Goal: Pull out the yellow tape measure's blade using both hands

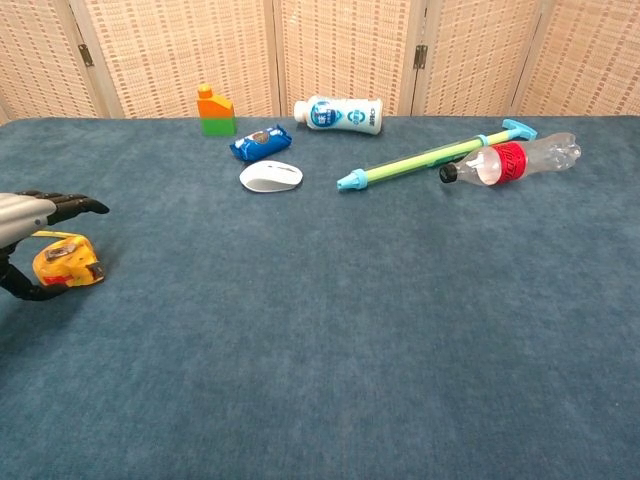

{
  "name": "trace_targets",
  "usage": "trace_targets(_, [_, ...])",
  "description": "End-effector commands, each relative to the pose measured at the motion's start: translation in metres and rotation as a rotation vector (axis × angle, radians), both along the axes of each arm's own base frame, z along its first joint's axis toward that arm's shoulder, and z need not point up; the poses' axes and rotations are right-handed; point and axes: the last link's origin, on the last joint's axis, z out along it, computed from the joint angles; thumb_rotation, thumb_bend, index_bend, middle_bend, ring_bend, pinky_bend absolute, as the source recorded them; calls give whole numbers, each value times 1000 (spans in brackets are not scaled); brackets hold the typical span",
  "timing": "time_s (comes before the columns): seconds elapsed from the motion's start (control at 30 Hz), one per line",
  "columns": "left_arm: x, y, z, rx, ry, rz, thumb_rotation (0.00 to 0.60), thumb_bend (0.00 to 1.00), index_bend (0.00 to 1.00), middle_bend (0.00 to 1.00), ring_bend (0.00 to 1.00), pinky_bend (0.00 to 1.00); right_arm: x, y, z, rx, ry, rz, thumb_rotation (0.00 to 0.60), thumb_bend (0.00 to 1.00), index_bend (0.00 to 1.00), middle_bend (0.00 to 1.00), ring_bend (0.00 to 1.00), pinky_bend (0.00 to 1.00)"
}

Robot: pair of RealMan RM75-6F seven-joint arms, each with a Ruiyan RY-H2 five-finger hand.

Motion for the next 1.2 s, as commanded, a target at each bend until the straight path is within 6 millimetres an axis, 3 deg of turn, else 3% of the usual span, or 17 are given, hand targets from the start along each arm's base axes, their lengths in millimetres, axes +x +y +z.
trace_targets(0.03, [-2, 3, 3, -20, 31, -5, 600, 339, 31, 63, 48, 7, 0, 0, 0, -1, -1, -1, 600, 361, 243, 162, 138, 88])
trace_targets(0.27, [0, 6, 7, -79, 75, 1, 600, 339, 136, 125, 64, 5, -2, 1, -1, 3, -4, -7, 600, 361, 243, 162, 139, 87])
trace_targets(0.8, [-5, 15, 8, -125, 135, 59, 600, 340, 213, 254, 170, 5, -3, -1, -5, 16, -5, -11, 600, 361, 243, 162, 139, 88])
trace_targets(1.2, [-13, 7, 15, -92, 122, 105, 600, 340, 162, 261, 183, 7, -2, -2, -6, 18, -5, -5, 600, 361, 243, 162, 139, 87])
